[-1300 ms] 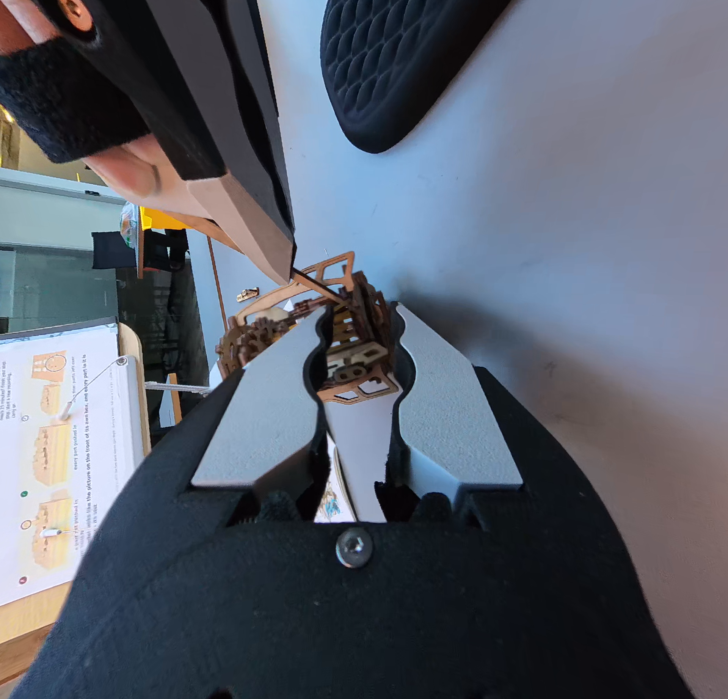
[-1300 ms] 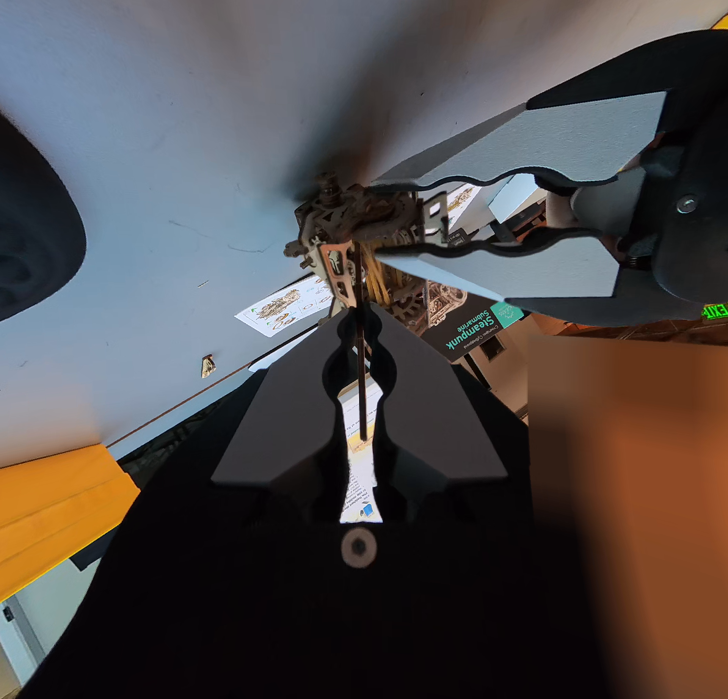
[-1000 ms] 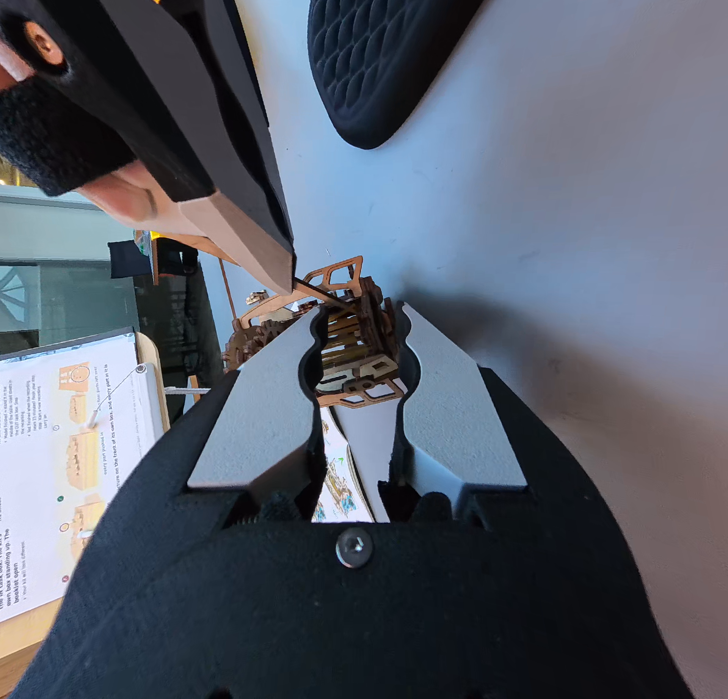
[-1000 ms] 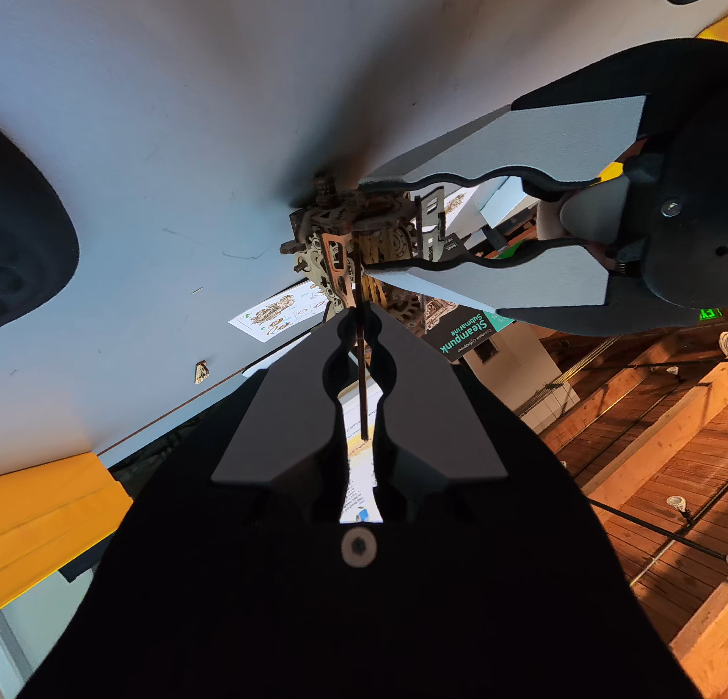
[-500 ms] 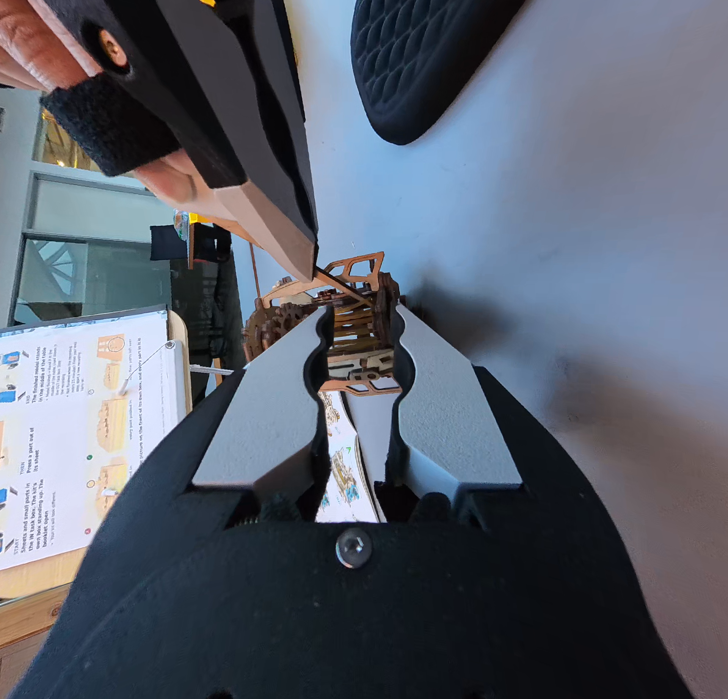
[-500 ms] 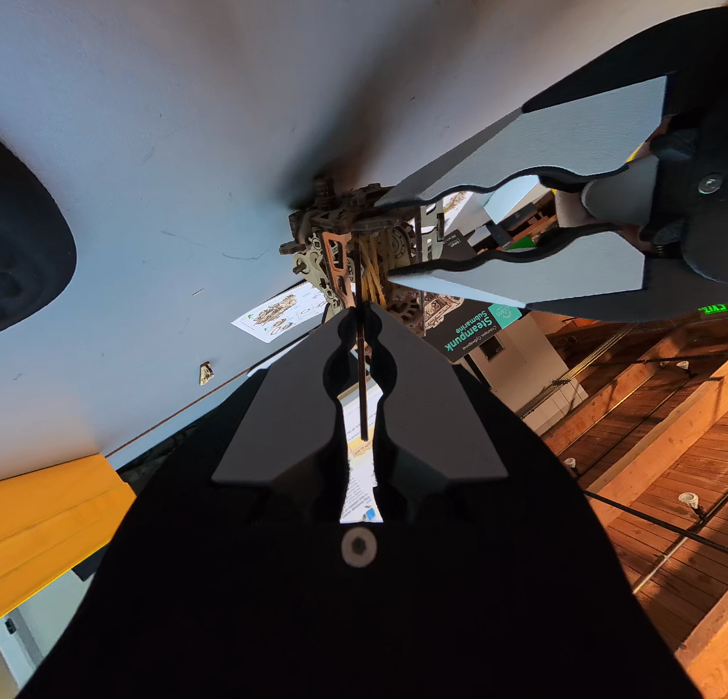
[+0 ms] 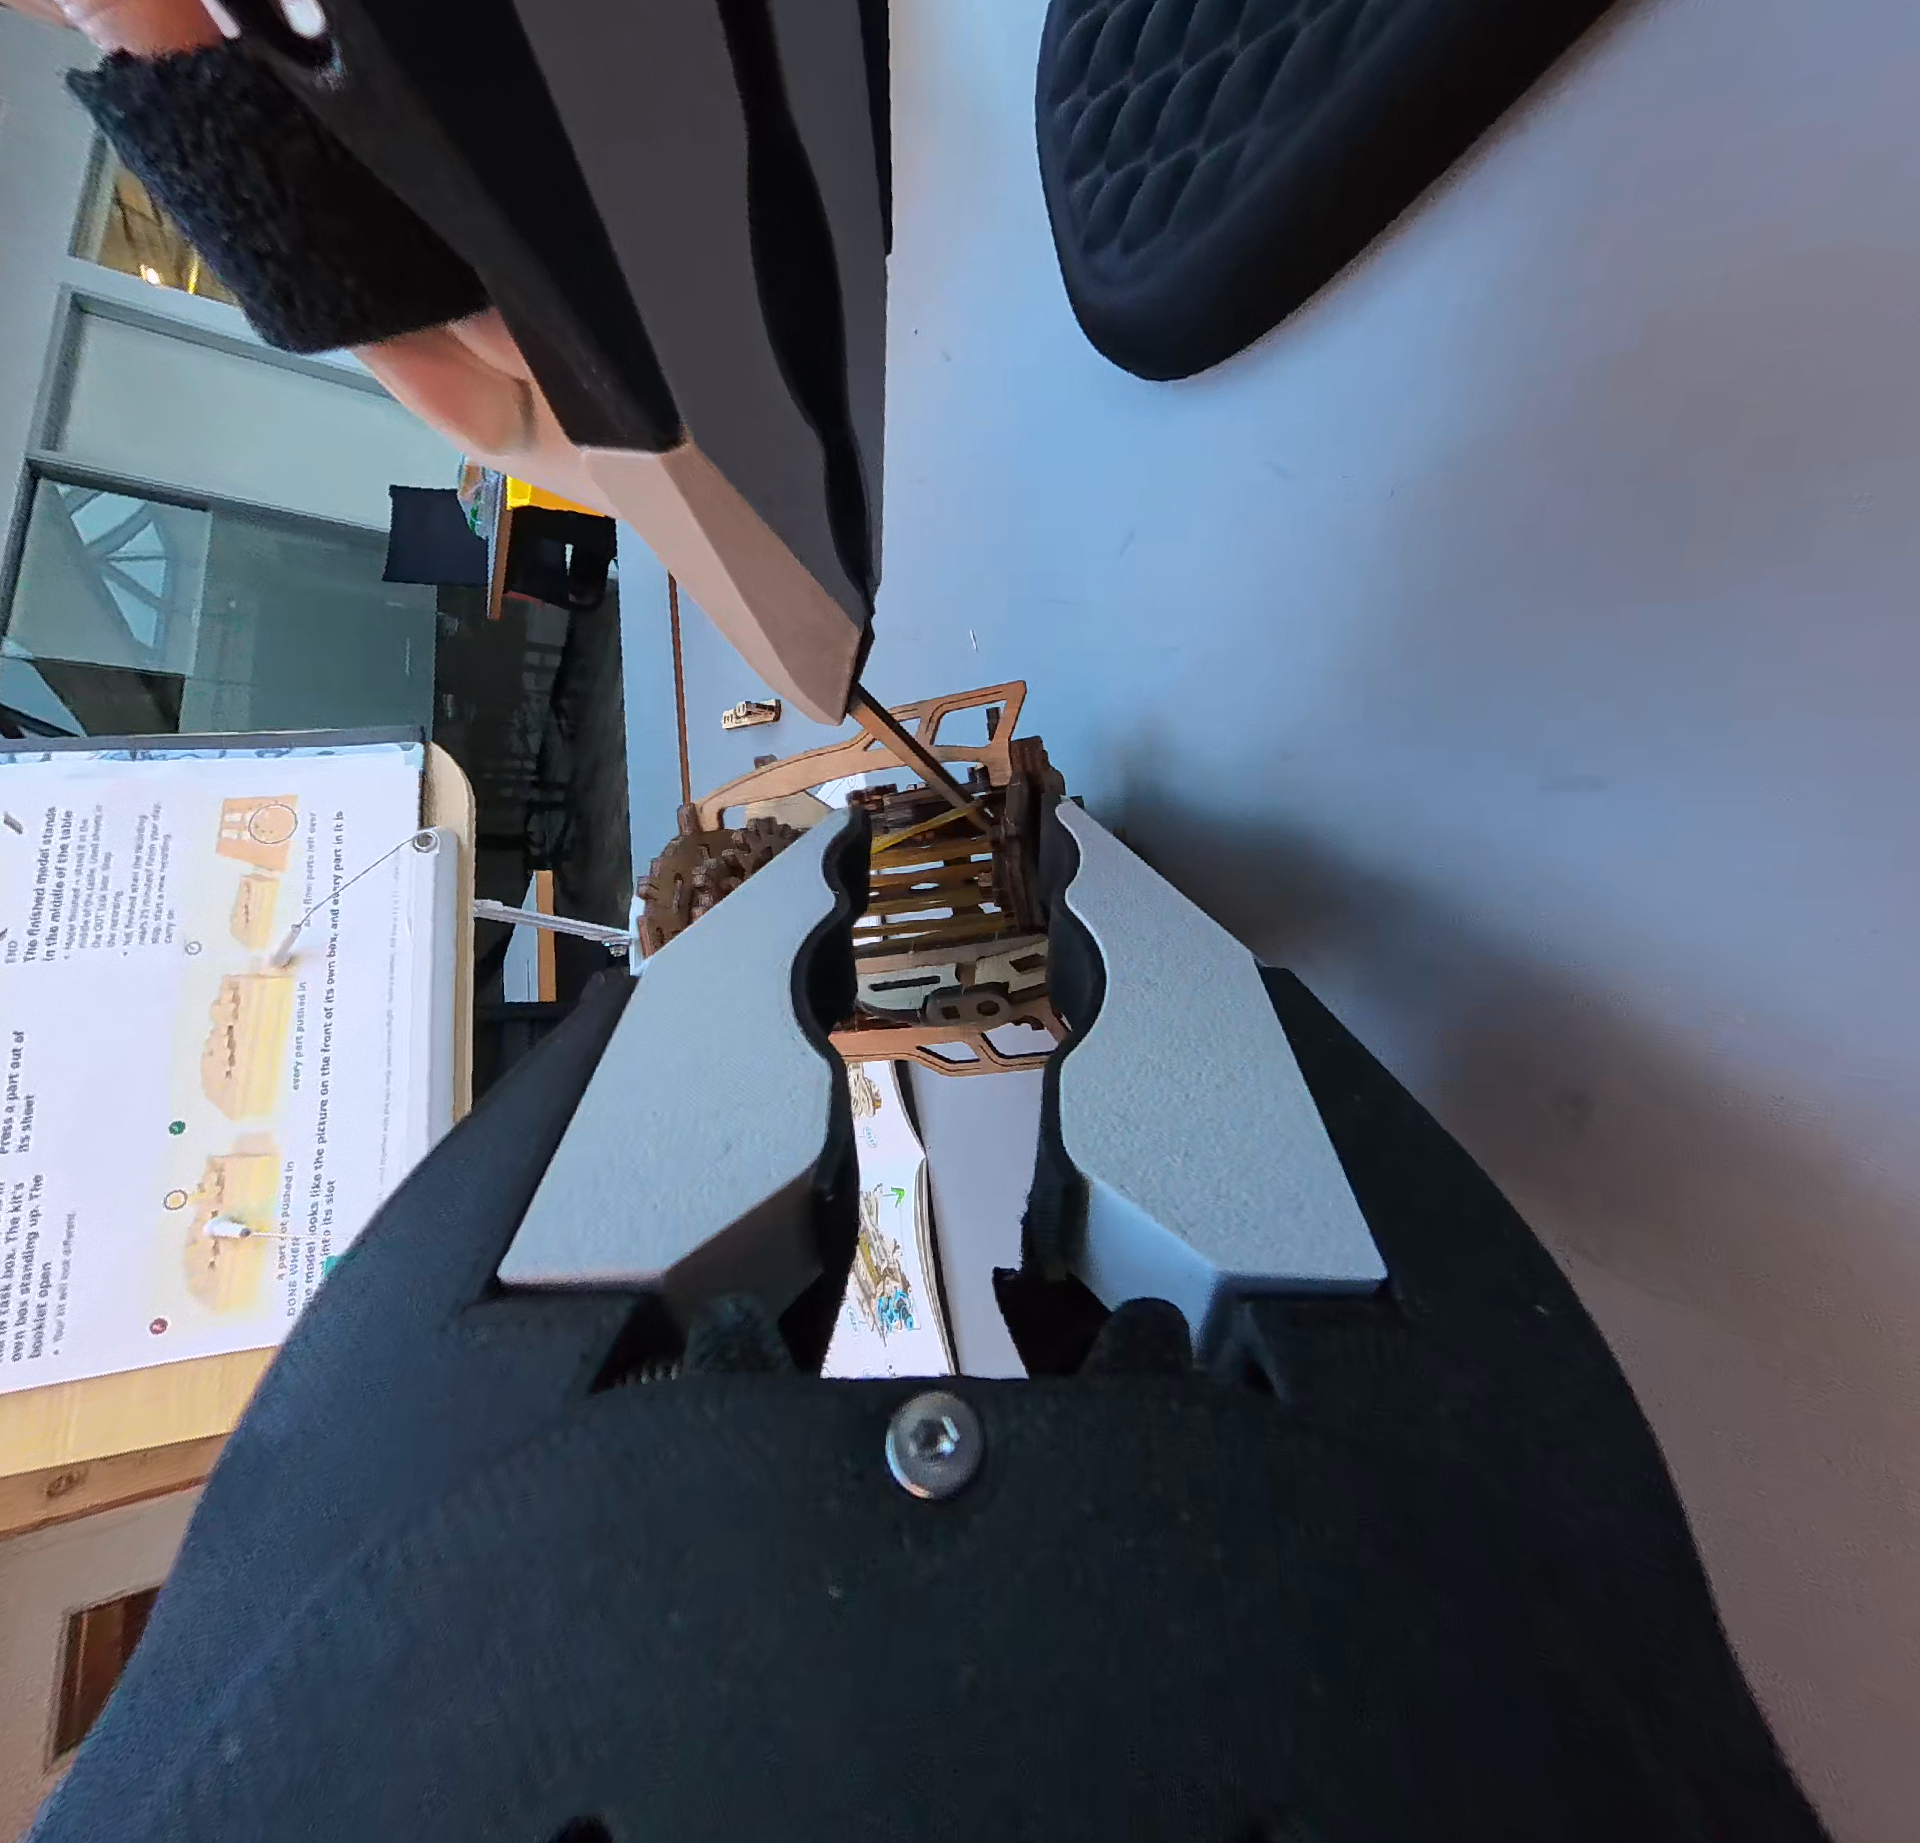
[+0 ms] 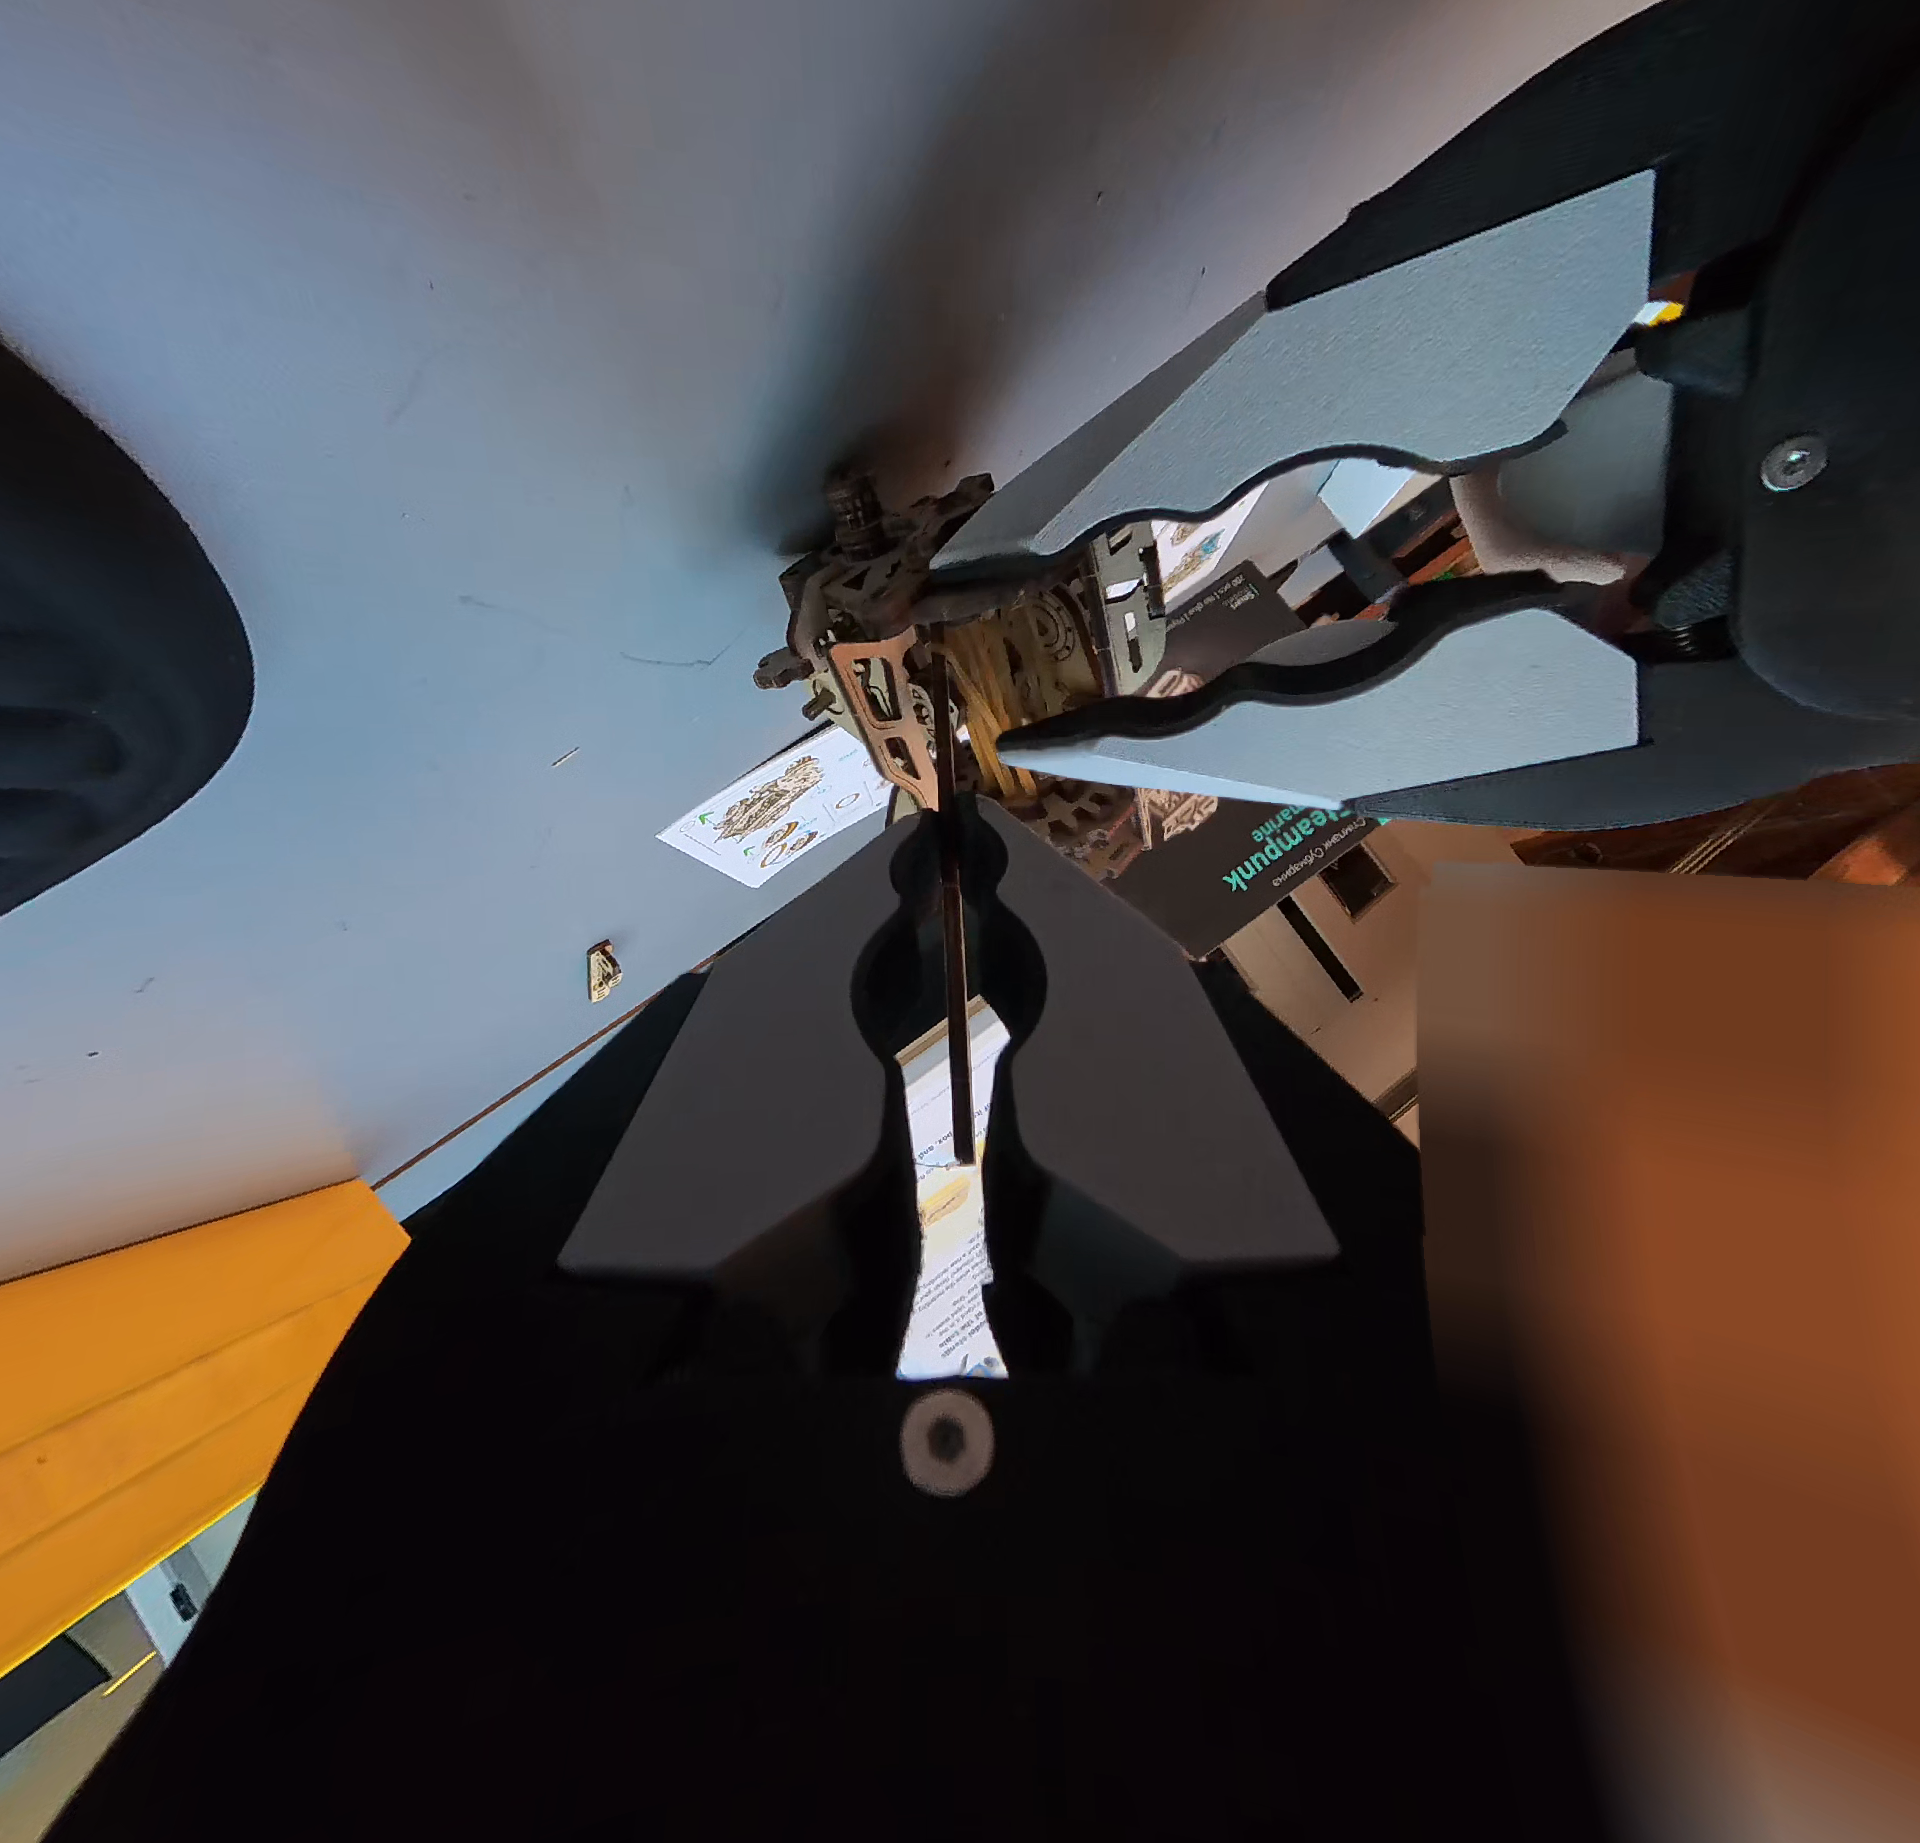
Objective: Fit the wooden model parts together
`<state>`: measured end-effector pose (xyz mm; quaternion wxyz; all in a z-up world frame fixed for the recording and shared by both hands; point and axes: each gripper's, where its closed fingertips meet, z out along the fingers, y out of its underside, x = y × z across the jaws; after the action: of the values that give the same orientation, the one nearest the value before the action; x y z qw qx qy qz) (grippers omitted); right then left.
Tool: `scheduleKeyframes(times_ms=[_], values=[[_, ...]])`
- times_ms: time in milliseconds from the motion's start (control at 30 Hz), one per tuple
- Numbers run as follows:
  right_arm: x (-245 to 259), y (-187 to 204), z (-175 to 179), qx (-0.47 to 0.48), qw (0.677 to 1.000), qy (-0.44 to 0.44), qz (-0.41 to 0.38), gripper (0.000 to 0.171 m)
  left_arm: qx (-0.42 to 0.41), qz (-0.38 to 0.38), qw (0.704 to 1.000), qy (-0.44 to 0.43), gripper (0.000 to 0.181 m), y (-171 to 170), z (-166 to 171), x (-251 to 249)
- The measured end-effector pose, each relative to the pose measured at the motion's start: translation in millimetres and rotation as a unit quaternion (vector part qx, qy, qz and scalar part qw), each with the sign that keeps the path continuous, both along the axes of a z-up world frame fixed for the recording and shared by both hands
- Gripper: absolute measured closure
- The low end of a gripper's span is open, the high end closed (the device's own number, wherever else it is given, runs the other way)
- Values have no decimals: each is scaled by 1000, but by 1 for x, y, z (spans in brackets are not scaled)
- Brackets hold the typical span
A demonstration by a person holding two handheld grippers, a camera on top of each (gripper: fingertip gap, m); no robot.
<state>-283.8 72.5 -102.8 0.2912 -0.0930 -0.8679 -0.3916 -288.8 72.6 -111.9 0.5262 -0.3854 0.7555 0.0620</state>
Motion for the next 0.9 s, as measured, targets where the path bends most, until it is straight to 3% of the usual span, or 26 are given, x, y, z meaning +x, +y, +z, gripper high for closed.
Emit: scheduleKeyframes(times_ms=[667,900], values=[[7,-5,4,-49,997,32,-41,171,-54,13,998,2,157,3,-6,3],[6,-5,3,-55,997,36,-43,170,-37,3,999,17,165,1,-8,4]])
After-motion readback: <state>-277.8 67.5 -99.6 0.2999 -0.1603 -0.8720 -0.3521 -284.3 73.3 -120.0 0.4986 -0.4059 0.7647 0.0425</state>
